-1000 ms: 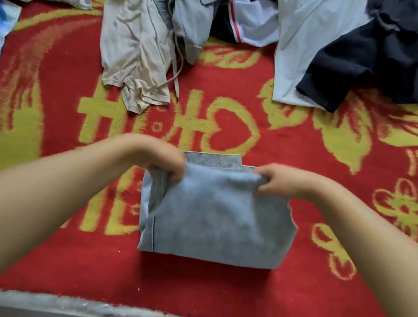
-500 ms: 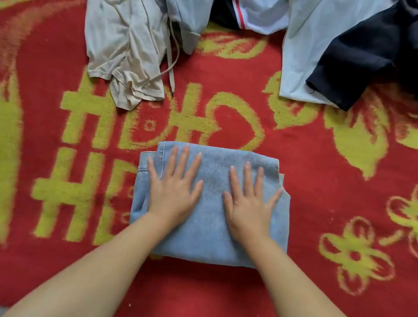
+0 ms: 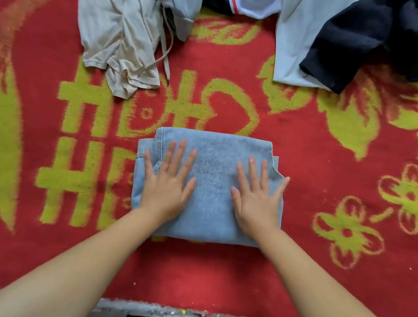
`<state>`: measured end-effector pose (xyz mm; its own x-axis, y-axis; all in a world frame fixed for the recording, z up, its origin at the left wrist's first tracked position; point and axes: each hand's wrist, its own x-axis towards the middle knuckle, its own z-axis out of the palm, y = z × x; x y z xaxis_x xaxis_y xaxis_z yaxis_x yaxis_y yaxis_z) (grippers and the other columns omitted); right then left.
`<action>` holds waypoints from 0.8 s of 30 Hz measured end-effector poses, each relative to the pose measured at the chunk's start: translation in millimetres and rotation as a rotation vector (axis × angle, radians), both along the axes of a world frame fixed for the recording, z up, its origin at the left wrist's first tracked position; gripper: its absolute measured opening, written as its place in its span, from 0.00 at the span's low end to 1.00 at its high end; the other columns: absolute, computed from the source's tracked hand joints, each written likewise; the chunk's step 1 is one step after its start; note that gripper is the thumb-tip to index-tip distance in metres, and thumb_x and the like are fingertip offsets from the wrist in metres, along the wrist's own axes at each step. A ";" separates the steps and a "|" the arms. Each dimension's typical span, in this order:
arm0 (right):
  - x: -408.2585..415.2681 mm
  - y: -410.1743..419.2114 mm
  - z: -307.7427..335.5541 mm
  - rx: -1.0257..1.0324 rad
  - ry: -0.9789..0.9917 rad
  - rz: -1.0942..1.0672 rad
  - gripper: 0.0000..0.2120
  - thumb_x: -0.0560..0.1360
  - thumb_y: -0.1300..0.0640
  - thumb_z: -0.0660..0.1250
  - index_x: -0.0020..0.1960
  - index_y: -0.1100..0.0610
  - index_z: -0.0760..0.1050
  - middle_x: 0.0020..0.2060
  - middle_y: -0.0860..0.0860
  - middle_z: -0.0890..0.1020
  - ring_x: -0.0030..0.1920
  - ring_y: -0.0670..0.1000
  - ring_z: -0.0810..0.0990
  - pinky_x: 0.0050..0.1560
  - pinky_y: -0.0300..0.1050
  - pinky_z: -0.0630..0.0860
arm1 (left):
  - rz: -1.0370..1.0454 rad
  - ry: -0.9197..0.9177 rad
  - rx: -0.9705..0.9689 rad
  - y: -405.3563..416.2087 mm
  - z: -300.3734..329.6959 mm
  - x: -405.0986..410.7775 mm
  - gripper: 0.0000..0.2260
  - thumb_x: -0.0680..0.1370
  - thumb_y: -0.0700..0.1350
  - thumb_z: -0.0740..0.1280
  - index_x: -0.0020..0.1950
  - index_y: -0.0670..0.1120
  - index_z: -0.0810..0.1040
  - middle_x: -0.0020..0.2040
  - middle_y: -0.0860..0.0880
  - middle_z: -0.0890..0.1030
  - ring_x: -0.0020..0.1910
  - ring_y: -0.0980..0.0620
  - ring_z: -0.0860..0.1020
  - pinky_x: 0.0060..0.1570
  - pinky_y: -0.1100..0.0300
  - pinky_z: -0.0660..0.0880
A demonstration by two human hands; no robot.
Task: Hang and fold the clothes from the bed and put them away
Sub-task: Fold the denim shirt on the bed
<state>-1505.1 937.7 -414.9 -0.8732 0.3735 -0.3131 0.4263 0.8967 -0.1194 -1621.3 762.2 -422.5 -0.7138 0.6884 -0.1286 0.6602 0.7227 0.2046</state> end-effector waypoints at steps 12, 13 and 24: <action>34.0 -34.9 -44.0 -0.125 -0.006 0.079 0.27 0.78 0.43 0.49 0.76 0.47 0.52 0.76 0.49 0.52 0.76 0.55 0.47 0.63 0.78 0.46 | -0.051 -0.053 -0.108 -19.1 -37.8 46.6 0.28 0.76 0.54 0.53 0.75 0.46 0.62 0.74 0.42 0.65 0.75 0.46 0.60 0.67 0.32 0.54; 34.7 -35.7 -42.6 -0.132 -0.034 0.090 0.28 0.78 0.42 0.47 0.76 0.45 0.46 0.76 0.47 0.45 0.76 0.54 0.41 0.64 0.78 0.43 | -0.053 -0.064 -0.119 -17.3 -34.3 47.5 0.28 0.76 0.54 0.53 0.75 0.46 0.64 0.74 0.42 0.65 0.74 0.45 0.62 0.66 0.30 0.56; 66.4 -40.6 -9.9 0.018 -0.083 0.251 0.52 0.52 0.52 0.82 0.73 0.50 0.65 0.72 0.56 0.68 0.70 0.67 0.65 0.56 0.81 0.58 | -0.309 0.048 -0.185 -57.7 -9.9 68.8 0.38 0.65 0.39 0.69 0.74 0.49 0.61 0.73 0.43 0.66 0.71 0.41 0.66 0.59 0.25 0.62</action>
